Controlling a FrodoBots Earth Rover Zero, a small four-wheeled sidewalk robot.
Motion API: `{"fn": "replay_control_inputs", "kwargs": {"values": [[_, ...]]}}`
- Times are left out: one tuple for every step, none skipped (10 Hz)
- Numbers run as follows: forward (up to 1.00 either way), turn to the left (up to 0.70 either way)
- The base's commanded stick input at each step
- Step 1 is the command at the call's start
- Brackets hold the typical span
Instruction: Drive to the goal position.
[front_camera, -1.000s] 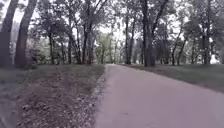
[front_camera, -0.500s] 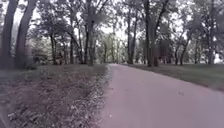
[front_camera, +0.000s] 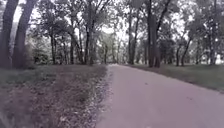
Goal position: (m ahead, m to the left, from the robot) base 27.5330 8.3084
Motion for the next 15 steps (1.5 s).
{"fn": "replay_control_inputs", "kwargs": {"values": [[0.69, -0.02], [0.69, -0.01], [0.68, -0.02], [0.69, -0.02], [0.69, -0.02], [0.69, -0.02], [0.69, -0.02], [0.69, -0.02], [0.69, -0.01], [0.69, -0.01], [0.69, -0.11], [0.69, -0.1], [0.69, -0.01], [0.69, 0.0], [0.69, 0.0]]}}
